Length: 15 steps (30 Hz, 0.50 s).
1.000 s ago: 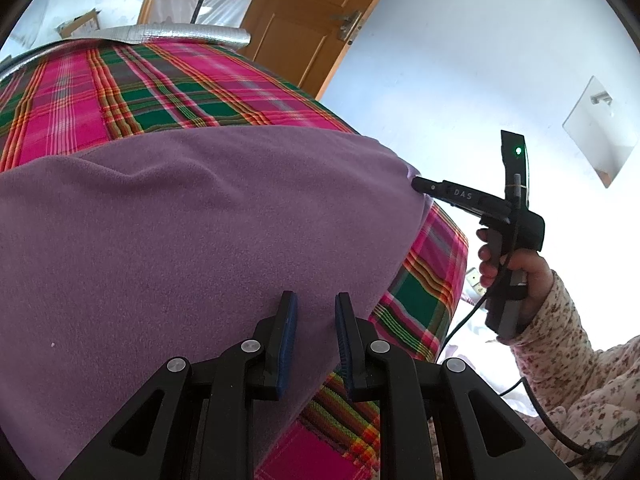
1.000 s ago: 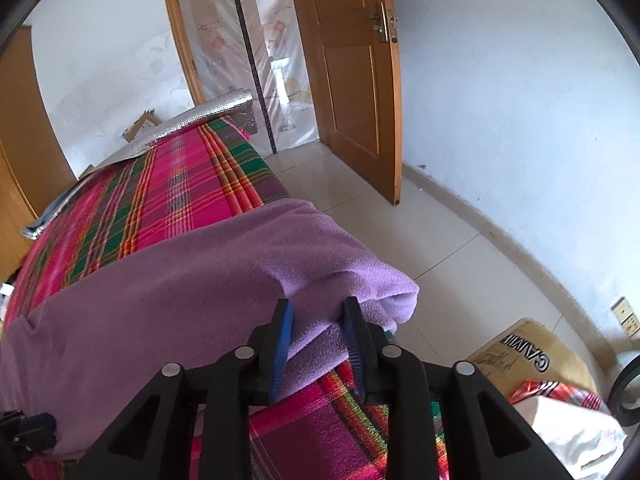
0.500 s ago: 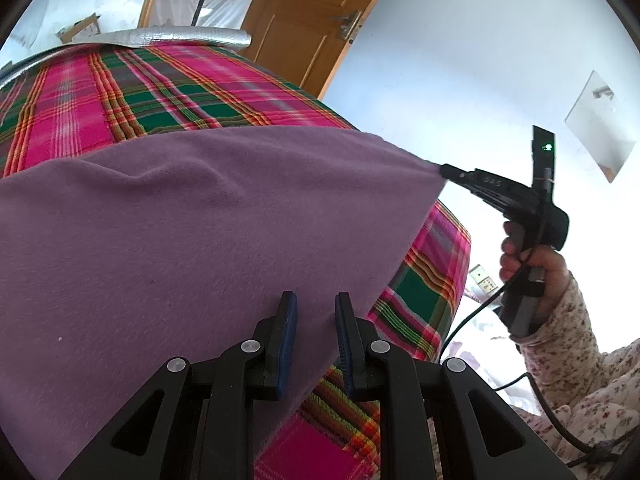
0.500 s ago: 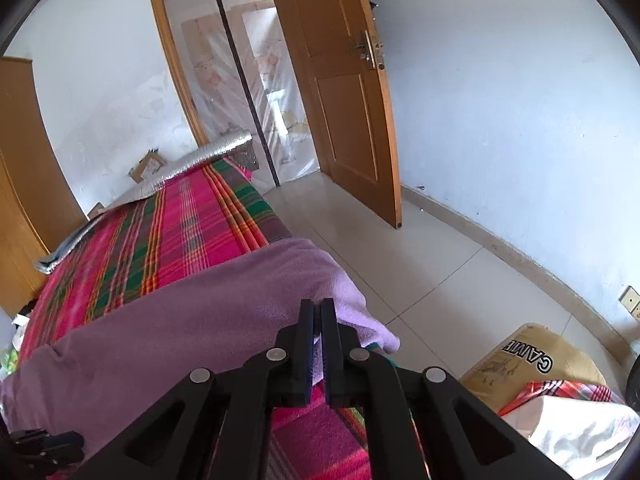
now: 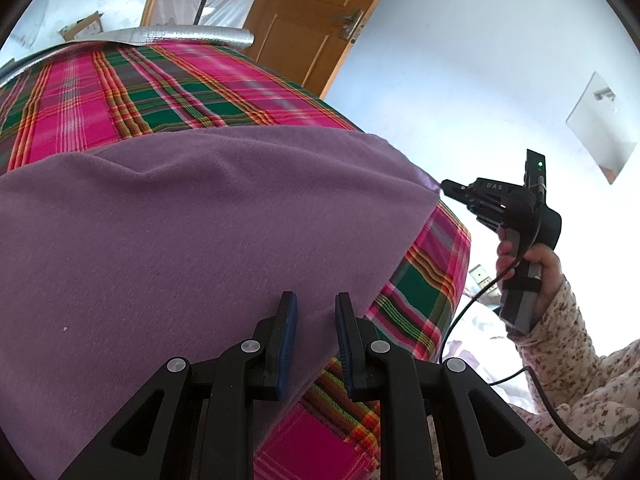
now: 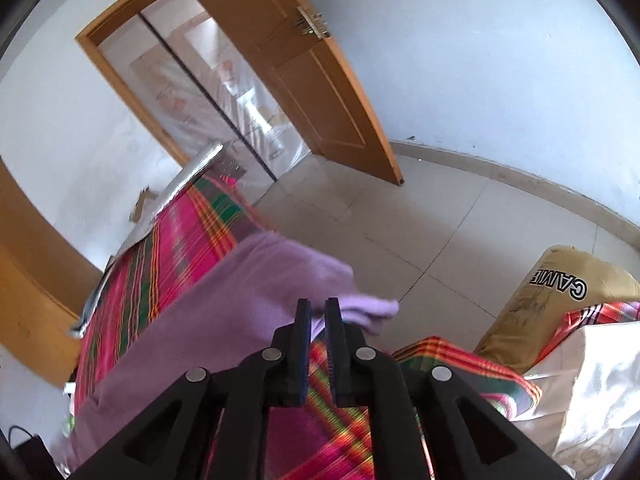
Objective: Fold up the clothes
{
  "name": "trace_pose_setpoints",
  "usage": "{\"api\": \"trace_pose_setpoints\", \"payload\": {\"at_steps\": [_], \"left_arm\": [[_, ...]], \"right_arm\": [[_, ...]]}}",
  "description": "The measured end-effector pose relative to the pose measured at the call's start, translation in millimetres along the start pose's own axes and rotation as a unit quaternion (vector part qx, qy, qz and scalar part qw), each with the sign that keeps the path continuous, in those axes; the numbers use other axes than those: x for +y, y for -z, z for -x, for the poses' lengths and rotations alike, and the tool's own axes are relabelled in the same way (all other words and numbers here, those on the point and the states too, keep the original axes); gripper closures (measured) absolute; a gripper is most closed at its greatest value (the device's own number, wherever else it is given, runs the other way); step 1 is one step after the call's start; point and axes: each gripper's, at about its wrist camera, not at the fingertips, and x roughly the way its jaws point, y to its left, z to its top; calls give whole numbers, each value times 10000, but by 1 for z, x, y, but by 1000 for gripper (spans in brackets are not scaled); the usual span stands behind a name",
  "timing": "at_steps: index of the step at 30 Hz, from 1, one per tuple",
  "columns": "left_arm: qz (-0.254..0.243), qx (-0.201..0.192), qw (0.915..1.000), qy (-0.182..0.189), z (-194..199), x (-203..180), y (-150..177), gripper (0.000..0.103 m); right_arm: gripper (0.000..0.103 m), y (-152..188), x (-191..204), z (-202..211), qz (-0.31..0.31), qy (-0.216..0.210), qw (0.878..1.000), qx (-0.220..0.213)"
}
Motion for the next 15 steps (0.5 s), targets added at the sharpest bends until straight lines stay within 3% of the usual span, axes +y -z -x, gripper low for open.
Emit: {"api": "trace_pose_setpoints", "payload": {"at_steps": [4,9,12,15], "left_arm": [[7,3,10000,3,0,1,-1,83],[6,9,10000,6,0,1,-1,83],[14,10,10000,13,1,1,-1,83],[20,-5,10000,-3,4,1,1,83]], "right_arm": [[78,-8,-7,-21,-250,-242,9989,321],[77,-12,-16,-39,-496,-534,9959,528],[79,-11,-12,-41,-276,-435,9976,473],[79,-12,1,-34,105,51,9995,283]]}}
